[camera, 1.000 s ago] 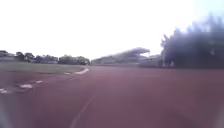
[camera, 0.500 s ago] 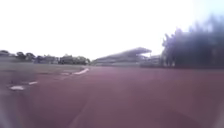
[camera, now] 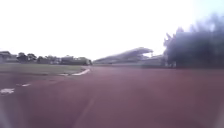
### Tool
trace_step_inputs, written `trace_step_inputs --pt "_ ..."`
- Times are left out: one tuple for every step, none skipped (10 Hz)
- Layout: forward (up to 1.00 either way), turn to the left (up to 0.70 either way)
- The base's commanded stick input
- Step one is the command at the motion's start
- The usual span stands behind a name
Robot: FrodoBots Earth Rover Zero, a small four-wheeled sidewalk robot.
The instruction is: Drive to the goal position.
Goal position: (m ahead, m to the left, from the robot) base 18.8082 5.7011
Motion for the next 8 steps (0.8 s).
trace_step_inputs --pt "0.70 0.02" --pt "0.70 0.02" --pt "0.70 0.02" --pt "0.70 0.02" --pt "0.70 0.02" --pt "0.70 0.02" --pt "0.70 0.02" --pt "0.70 0.02"
